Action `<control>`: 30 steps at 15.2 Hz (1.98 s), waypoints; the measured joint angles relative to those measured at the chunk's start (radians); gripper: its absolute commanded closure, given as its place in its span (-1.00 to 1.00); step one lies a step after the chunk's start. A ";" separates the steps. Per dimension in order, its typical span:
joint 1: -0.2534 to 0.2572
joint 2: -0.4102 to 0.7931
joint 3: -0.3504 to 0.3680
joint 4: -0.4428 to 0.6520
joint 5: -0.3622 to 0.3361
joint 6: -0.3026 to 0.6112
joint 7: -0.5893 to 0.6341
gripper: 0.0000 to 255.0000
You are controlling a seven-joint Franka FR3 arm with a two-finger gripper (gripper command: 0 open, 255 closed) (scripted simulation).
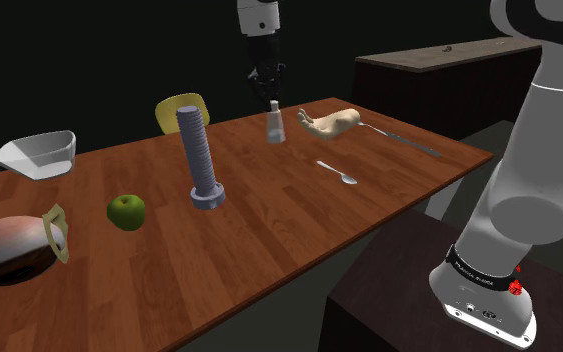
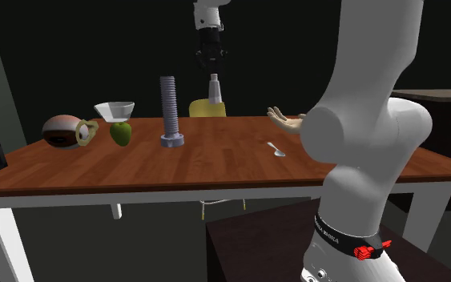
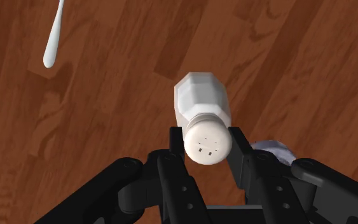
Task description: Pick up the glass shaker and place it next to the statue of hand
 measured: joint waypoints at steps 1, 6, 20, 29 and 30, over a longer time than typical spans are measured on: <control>-0.016 -0.016 -0.012 -0.025 0.002 0.010 -0.027 1.00; -0.079 -0.104 -0.068 -0.130 0.012 0.038 -0.146 1.00; -0.239 -0.160 -0.241 -0.205 -0.011 0.083 -0.473 1.00; -0.343 -0.088 -0.353 -0.125 -0.019 0.096 -0.688 1.00; -0.356 -0.072 -0.365 -0.105 -0.017 0.094 -0.714 1.00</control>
